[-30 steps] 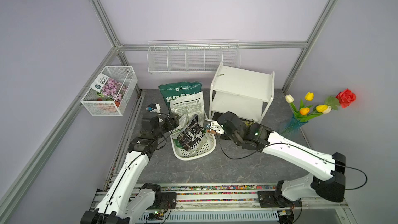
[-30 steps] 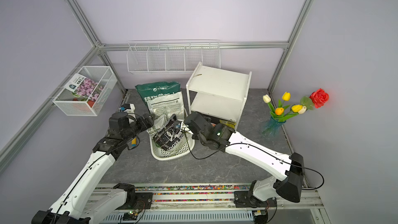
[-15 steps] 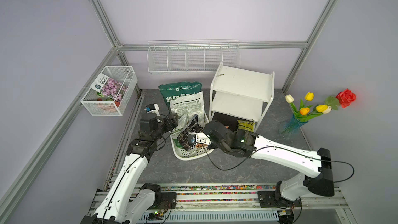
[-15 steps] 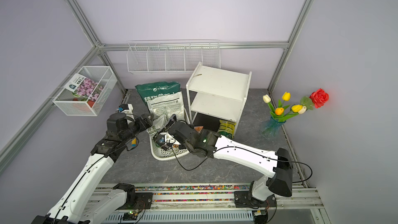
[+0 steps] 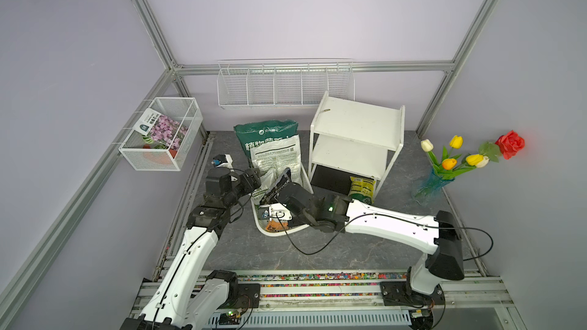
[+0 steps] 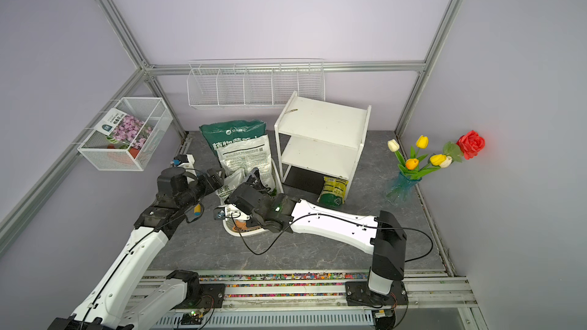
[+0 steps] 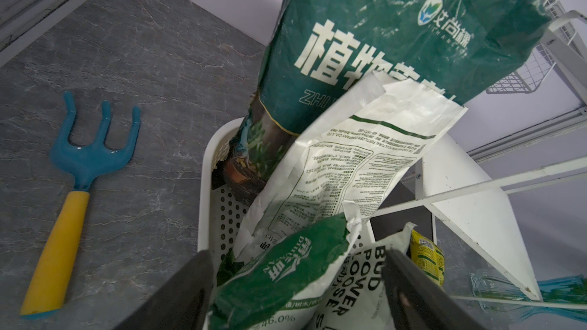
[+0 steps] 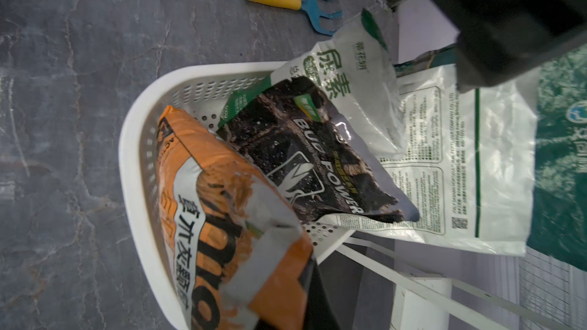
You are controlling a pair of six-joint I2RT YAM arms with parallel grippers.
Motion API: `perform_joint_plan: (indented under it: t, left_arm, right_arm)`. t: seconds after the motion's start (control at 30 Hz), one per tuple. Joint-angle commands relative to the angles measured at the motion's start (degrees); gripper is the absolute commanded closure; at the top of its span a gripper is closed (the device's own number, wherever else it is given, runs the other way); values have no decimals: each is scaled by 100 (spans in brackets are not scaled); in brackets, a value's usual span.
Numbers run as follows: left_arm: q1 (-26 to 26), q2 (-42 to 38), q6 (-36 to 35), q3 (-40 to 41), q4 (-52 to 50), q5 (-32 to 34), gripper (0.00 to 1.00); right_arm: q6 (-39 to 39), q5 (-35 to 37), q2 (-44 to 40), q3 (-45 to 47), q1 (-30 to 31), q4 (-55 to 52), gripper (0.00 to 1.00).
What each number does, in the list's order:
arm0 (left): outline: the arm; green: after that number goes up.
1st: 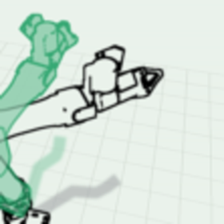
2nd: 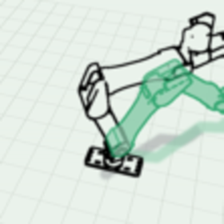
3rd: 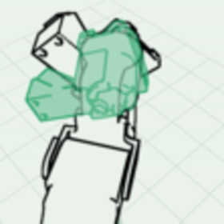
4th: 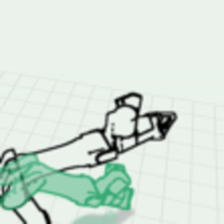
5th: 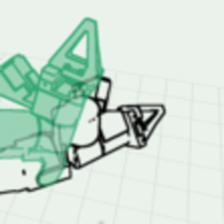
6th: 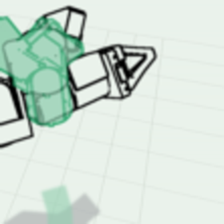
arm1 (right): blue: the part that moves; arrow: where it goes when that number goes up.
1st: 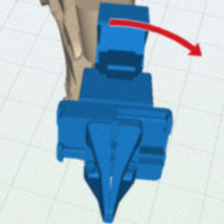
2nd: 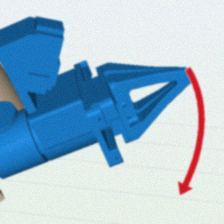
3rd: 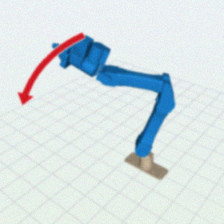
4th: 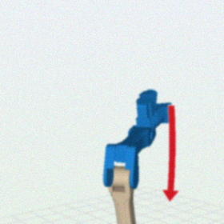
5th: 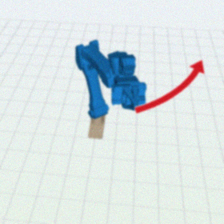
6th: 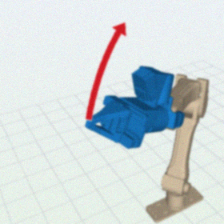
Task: Take down the fertilizer bag from the shelf
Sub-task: Place the fertilizer bag in the storage box.
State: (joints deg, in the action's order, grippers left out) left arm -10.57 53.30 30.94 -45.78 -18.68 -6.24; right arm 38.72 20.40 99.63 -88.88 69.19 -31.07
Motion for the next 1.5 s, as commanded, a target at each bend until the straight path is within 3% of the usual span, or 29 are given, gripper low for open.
perform_joint_plan:
  t: [0.0, 0.43, 0.67, 0.83, 0.87, 1.27, 1.47]
  left_arm:
    - [81, -105, -58, 61, 66, -10, 13]
    - [154, -149, -132, 96, 18, 40, 13]
    - [160, -162, -162, 77, -13, 55, 13]
    - [169, -118, -171, 32, -22, 59, 13]
    - [169, -116, -172, 18, -23, 44, 13]
    - [169, 40, -219, -228, -53, 51, 12]
    - [170, 216, -123, -261, 36, -189, 12]
  right_arm:
    - [-255, -117, 60, -304, 16, 539, 100]
    - [-508, -707, 1121, -915, 11, 250, 100]
    - [-593, -745, 1180, -1077, 15, 313, 100]
    - [-523, -541, 911, -886, 0, 443, 54]
    - [-528, -530, 827, -822, -18, 478, 50]
    - [-1011, -784, -529, -275, -592, 441, 43]
    - [-1218, -385, -1459, 541, -1077, 437, 43]
